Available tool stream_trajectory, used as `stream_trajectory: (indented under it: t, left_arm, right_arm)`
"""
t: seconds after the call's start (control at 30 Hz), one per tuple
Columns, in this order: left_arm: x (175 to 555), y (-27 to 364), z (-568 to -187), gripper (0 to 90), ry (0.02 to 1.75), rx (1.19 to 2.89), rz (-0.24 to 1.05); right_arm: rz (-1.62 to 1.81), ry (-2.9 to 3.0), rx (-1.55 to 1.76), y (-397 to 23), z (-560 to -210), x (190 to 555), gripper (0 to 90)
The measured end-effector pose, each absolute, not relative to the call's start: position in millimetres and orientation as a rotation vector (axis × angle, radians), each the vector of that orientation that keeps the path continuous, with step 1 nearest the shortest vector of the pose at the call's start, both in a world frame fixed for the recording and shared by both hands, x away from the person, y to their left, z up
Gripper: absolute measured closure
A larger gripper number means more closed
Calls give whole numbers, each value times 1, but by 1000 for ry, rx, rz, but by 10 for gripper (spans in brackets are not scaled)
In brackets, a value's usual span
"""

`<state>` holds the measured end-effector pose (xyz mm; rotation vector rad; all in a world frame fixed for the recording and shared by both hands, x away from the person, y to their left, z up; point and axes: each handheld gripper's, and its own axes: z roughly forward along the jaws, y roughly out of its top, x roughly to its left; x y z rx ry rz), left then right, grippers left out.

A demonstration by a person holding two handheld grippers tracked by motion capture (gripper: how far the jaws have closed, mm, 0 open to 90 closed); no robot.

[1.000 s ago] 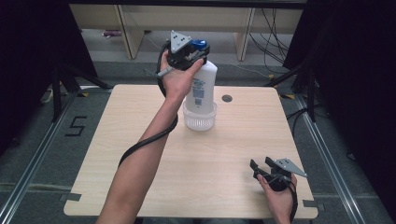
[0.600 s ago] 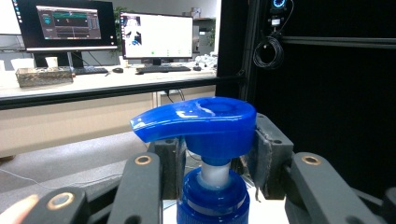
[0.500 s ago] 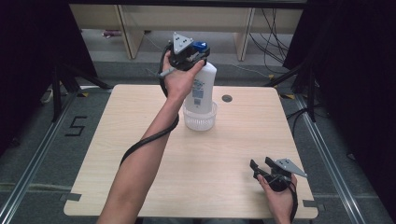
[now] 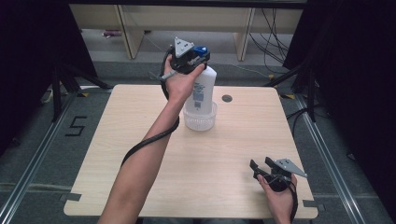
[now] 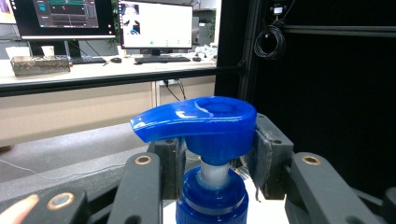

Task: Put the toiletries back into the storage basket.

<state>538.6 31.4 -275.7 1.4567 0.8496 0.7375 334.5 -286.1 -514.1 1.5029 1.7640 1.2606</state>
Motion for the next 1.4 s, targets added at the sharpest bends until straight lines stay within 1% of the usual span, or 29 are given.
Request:
stream_trajectory:
  t: [1.4]
  left_arm:
    - [546,24,-311,600,875,1503,710]
  right_arm:
    - [1240,1760,1507,-284,-514,333,323]
